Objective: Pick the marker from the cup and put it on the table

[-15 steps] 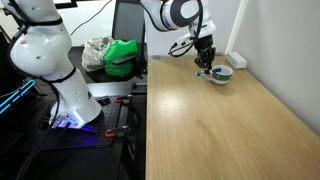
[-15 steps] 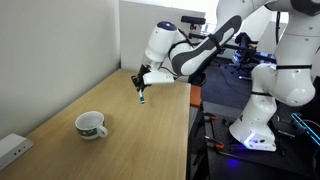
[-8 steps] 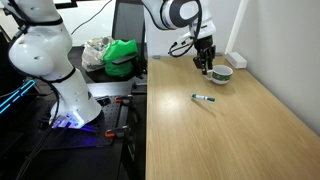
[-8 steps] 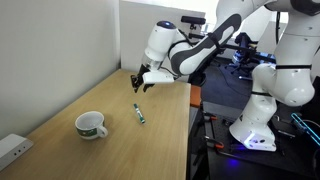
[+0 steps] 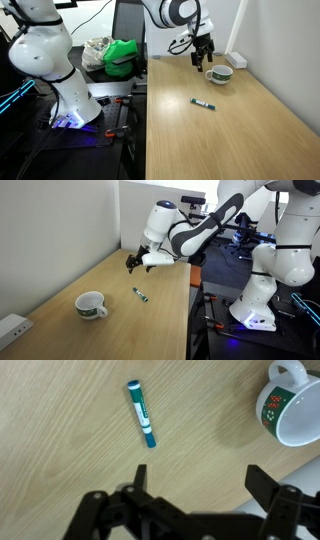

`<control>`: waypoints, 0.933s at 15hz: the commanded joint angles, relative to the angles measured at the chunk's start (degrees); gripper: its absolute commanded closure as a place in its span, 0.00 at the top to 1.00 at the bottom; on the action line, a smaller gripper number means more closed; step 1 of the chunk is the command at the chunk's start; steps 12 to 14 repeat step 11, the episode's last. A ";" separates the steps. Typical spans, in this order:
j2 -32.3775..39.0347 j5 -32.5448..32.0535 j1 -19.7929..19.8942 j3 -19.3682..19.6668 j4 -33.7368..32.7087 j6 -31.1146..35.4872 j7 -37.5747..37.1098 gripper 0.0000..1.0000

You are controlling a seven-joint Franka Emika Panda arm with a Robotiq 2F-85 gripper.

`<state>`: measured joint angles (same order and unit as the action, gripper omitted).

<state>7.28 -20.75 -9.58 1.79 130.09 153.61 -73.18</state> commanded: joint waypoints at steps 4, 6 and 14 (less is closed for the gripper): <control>-1.93 -1.31 0.14 -1.12 -0.22 -1.61 -0.08 1.00; -0.56 -0.49 0.52 -1.21 -0.23 -0.11 0.18 1.00; -0.32 -0.48 0.51 -1.15 -0.20 -0.11 0.18 1.00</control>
